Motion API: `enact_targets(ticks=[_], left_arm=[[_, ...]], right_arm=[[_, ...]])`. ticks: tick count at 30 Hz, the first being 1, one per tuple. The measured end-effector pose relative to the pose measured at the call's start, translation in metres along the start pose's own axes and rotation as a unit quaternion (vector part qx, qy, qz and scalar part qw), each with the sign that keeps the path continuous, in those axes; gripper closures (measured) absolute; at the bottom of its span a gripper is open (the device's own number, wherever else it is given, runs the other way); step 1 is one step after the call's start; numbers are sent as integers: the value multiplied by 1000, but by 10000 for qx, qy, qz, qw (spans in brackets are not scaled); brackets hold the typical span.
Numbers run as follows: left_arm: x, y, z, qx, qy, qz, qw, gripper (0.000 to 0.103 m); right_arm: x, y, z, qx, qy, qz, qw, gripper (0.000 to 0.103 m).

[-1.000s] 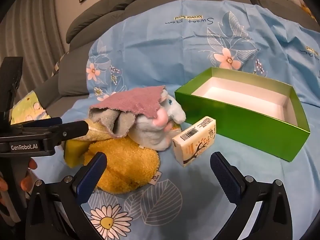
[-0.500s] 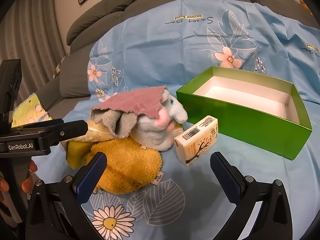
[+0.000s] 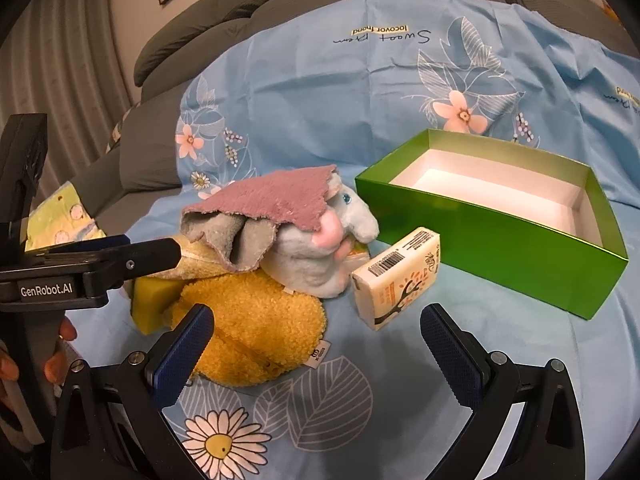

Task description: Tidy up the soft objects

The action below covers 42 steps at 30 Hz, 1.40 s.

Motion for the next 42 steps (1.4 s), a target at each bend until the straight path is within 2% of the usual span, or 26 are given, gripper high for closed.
enact_targets(ticks=[27,37,42], left_arm=[[0,-1,0,-12,17,84,10000,1],[2,-3,1,15,-4,247,9997,1],[2,-6,1,-47,-27,179,9998,1]], right_arm=[[-1,5,3,142,-5,25,9999,0],[-1,2,2,106,-13,58,9999,0],[1,2,2,140,-43,80,9999,0]])
Point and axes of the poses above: each gripper's, at about its wrist camera, not at the fingertips, and x roughly against the way its jaws point, y to its left, z to its underside, the point moved 3 cm from there along -x, roughly the way its jaws point, and after that the axes turned 4 degrees about y, right-handed, at the moved point
